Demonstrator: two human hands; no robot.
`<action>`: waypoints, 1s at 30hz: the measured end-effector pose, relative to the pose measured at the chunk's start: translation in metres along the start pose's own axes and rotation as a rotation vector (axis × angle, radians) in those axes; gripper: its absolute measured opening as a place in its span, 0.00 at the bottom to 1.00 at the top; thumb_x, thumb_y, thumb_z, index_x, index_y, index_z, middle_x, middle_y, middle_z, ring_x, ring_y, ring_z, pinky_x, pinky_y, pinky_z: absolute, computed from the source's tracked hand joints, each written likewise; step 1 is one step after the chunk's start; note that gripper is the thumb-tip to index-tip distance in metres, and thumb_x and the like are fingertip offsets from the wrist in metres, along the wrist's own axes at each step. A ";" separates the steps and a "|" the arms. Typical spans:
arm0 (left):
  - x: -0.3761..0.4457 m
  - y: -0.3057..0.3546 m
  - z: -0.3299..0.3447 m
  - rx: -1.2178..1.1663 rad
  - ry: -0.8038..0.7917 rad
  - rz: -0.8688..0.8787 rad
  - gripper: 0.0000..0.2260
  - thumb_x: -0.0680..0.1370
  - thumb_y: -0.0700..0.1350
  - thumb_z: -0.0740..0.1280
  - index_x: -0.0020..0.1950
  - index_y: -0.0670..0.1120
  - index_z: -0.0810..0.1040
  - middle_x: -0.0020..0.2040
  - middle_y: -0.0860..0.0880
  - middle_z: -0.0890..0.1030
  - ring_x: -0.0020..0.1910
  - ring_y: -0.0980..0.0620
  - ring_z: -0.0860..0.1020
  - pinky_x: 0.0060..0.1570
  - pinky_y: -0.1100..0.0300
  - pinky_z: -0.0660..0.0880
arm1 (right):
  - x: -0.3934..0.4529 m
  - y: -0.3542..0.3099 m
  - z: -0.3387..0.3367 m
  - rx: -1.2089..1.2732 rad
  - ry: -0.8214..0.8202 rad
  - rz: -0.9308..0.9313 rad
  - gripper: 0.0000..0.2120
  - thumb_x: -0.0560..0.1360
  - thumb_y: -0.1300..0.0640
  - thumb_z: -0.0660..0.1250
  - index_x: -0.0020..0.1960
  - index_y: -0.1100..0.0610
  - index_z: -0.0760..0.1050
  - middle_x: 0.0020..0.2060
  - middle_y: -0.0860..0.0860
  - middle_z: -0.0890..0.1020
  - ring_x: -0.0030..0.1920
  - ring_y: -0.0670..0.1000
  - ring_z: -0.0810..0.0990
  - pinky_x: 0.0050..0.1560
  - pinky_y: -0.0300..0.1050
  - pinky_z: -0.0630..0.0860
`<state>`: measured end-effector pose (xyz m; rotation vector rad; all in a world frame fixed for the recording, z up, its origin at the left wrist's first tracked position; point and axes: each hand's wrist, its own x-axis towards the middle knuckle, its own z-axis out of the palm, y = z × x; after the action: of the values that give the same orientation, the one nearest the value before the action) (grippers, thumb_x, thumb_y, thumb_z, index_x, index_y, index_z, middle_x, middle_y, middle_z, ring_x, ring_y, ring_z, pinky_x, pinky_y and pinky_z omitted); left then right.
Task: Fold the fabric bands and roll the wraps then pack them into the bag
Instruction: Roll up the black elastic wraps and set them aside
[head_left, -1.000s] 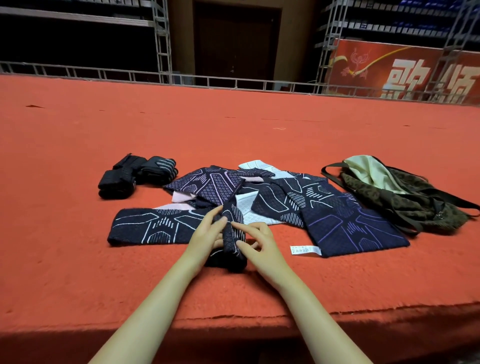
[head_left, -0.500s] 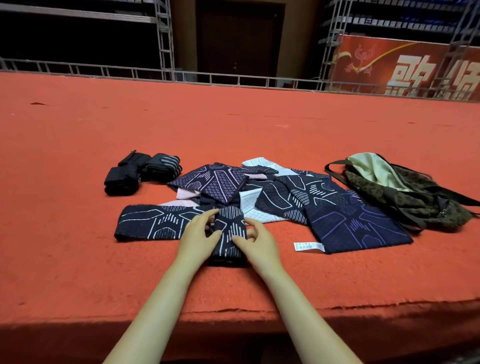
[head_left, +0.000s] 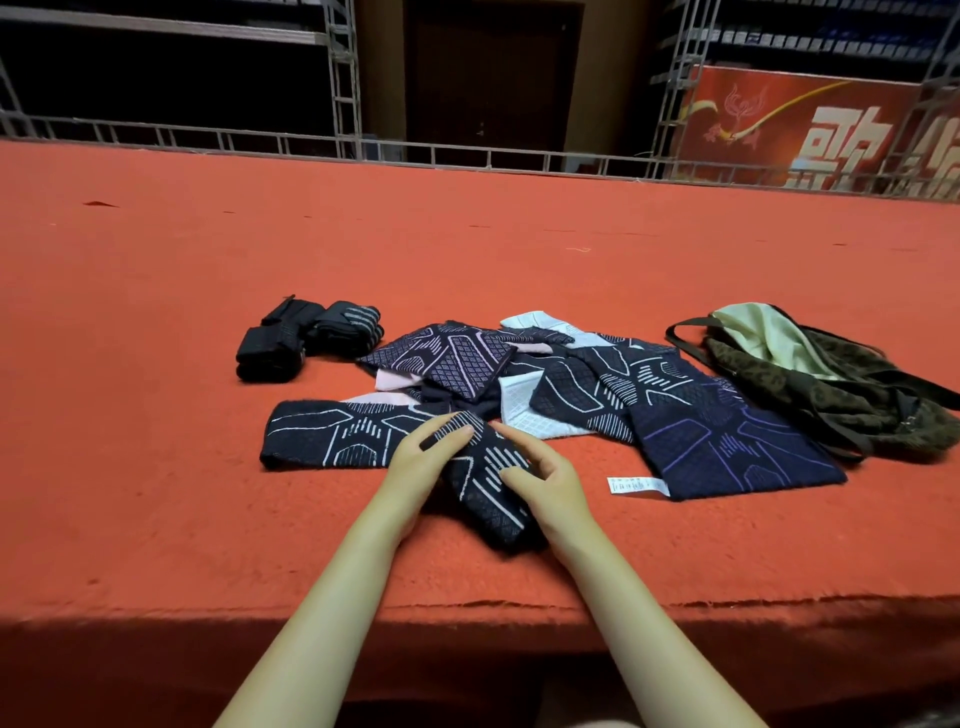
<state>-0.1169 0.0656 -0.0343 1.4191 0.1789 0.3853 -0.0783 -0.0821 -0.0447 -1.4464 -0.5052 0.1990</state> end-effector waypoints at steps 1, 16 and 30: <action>0.000 -0.001 -0.001 0.001 0.016 -0.005 0.10 0.74 0.39 0.69 0.54 0.49 0.80 0.52 0.51 0.83 0.54 0.52 0.80 0.56 0.61 0.75 | 0.000 0.001 0.000 -0.024 0.015 0.001 0.24 0.63 0.65 0.64 0.58 0.52 0.77 0.50 0.49 0.83 0.48 0.44 0.80 0.51 0.35 0.75; 0.018 0.034 -0.134 0.301 0.386 0.247 0.21 0.76 0.33 0.64 0.67 0.47 0.71 0.61 0.51 0.76 0.59 0.55 0.74 0.59 0.66 0.69 | 0.073 -0.017 0.124 -0.277 0.017 0.094 0.25 0.71 0.62 0.71 0.66 0.57 0.70 0.52 0.51 0.79 0.52 0.48 0.78 0.56 0.39 0.72; 0.082 0.010 -0.287 0.915 0.659 0.072 0.19 0.77 0.36 0.62 0.68 0.42 0.73 0.60 0.37 0.74 0.61 0.41 0.71 0.63 0.56 0.63 | 0.137 0.031 0.198 -1.189 -0.311 -0.225 0.21 0.74 0.44 0.65 0.63 0.53 0.75 0.57 0.53 0.75 0.62 0.55 0.69 0.62 0.50 0.67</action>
<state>-0.1428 0.3624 -0.0588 2.1484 0.9322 0.8967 -0.0409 0.1579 -0.0383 -2.5008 -1.1450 -0.0964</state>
